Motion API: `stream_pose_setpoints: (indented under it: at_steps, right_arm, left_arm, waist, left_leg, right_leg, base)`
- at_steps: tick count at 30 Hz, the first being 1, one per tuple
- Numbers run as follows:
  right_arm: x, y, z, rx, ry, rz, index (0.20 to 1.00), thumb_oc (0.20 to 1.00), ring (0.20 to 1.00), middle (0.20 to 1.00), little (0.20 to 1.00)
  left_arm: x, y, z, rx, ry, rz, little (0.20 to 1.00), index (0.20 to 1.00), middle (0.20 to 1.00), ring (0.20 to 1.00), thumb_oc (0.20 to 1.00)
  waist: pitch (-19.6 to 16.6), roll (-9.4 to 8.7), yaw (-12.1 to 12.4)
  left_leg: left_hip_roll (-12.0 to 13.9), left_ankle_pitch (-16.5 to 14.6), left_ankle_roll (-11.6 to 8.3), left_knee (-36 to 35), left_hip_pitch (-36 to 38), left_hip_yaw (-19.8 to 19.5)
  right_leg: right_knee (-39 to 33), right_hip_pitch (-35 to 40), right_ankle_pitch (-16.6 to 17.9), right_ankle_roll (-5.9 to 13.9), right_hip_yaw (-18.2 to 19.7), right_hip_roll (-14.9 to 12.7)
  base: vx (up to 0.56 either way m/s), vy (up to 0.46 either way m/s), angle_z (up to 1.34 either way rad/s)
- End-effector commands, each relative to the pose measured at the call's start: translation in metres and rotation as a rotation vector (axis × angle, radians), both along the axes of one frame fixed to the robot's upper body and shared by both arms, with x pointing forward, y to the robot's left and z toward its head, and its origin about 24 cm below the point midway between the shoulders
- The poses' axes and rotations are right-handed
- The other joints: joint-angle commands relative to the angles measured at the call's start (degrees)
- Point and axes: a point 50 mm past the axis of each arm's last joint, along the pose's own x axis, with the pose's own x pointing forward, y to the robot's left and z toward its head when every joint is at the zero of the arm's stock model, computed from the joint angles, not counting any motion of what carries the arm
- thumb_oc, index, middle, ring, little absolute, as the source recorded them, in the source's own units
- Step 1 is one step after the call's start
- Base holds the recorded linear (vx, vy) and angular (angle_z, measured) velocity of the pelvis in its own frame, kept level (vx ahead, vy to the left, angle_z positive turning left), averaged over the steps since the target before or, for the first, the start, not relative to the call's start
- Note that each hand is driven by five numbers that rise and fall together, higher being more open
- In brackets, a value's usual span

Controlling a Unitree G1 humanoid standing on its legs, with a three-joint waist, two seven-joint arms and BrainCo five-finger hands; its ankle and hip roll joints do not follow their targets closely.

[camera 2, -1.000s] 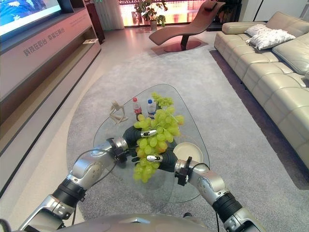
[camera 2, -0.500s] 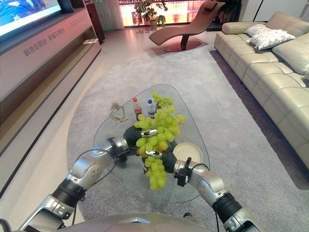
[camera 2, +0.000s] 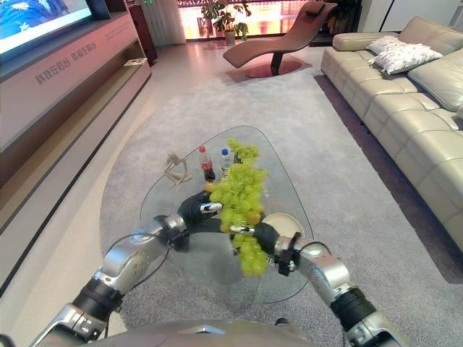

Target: Pick up fruits into the plate

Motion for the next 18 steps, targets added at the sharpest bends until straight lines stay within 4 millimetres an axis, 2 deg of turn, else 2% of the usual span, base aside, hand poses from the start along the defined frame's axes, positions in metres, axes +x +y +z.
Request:
stream_pose_setpoints:
  at_steps: [1,2,3,5,7,10,12,16,18]
  right_arm:
    - [0.013,0.0,0.023,0.001,-0.153,0.004,0.2,0.2,0.2,0.2,0.2]
    - [0.013,-0.007,0.021,-0.044,-0.158,-0.003,0.2,0.2,0.2,0.2,0.2]
    - [0.013,-0.028,0.017,-0.171,-0.175,-0.023,0.2,0.2,0.2,0.2,0.2]
    - [0.013,-0.039,0.015,-0.239,-0.183,-0.035,0.2,0.2,0.2,0.2,0.2]
    - [0.014,-0.069,0.012,-0.418,-0.2,-0.064,0.2,0.2,0.2,0.2,0.2]
    - [0.016,-0.085,0.012,-0.521,-0.213,-0.086,0.2,0.2,0.2,0.2,0.2]
    - [0.022,-0.104,0.011,-0.665,-0.23,-0.124,0.2,0.2,0.2,0.2,0.2]
    - [0.037,-0.121,0.014,-0.869,-0.277,-0.157,0.2,0.2,0.2,0.2,0.2]
    - [0.044,-0.125,0.016,-0.944,-0.295,-0.171,0.2,0.2,0.2,0.2,0.2]
  left_arm:
    - [0.025,0.029,0.022,0.078,-0.13,0.108,1.0,1.0,1.0,1.0,1.0]
    - [0.024,0.034,0.019,0.102,-0.121,0.125,1.0,1.0,1.0,1.0,1.0]
    - [0.019,0.051,0.006,0.165,-0.081,0.171,1.0,1.0,1.0,1.0,1.0]
    - [0.016,0.06,-0.001,0.191,-0.042,0.192,1.0,1.0,1.0,1.0,1.0]
    - [0.006,0.082,-0.023,0.273,0.051,0.24,1.0,1.0,1.0,1.0,1.0]
    - [-0.001,0.094,-0.037,0.31,0.123,0.266,1.0,1.0,1.0,1.0,1.0]
    - [-0.013,0.11,-0.06,0.431,0.206,0.281,1.0,1.0,1.0,1.0,1.0]
    - [-0.027,0.123,-0.089,0.533,0.34,0.299,1.0,1.0,1.0,1.0,1.0]
    - [-0.031,0.125,-0.097,0.554,0.392,0.309,1.0,1.0,1.0,1.0,1.0]
  waist:
    - [1.4,-2.98,0.6]
    - [1.5,-3.06,0.6]
    - [1.8,-3.29,0.7]
    - [2.1,-3.45,0.8]
    - [3.1,-3.81,1.0]
    - [3.9,-3.99,1.1]
    - [5.3,-4.24,1.6]
    - [7.6,-4.52,2.4]
    - [8.5,-4.63,2.7]
  left_leg:
    - [-3.9,-9.6,2.38,0.8,3.7,3.3]
    - [-3.9,-9.6,2.34,0.7,3.7,3.3]
    - [-3.8,-9.5,2.25,0.7,3.6,3.3]
    - [-3.8,-9.4,2.18,0.7,3.4,3.2]
    - [-3.6,-9.2,1.99,0.9,3.0,3.5]
    - [-3.5,-9.1,1.94,1.0,2.7,3.5]
    - [-3.5,-9.1,1.87,1.5,1.7,3.5]
    - [-3.3,-9.0,1.85,2.4,-0.7,3.4]
    - [-3.2,-8.9,1.86,2.9,-1.7,3.3]
  right_leg:
    - [0.5,5.0,-7.7,1.44,1.8,0.0]
    - [0.5,4.9,-7.7,1.46,1.7,0.0]
    - [0.5,4.9,-7.7,1.52,1.4,-0.1]
    - [0.6,4.8,-7.7,1.54,1.3,-0.1]
    - [0.8,4.5,-7.6,1.69,0.9,-0.2]
    - [1.0,4.2,-7.5,1.76,0.6,-0.3]
    - [1.4,3.4,-7.4,1.93,0.4,-0.4]
    - [2.0,1.2,-7.2,2.26,0.4,-0.5]
    - [2.3,0.2,-7.0,2.36,0.4,-0.6]
  base:
    - [0.0,0.0,0.0]
    - [0.0,0.0,0.0]
    - [0.0,0.0,0.0]
    - [0.0,0.0,0.0]
    - [-0.02,-0.014,0.03]
    - [-0.02,-0.011,0.0]
    - [-0.08,-0.049,0.01]
    - [-0.1,-0.054,0.03]
    - [-0.12,-0.079,0.0]
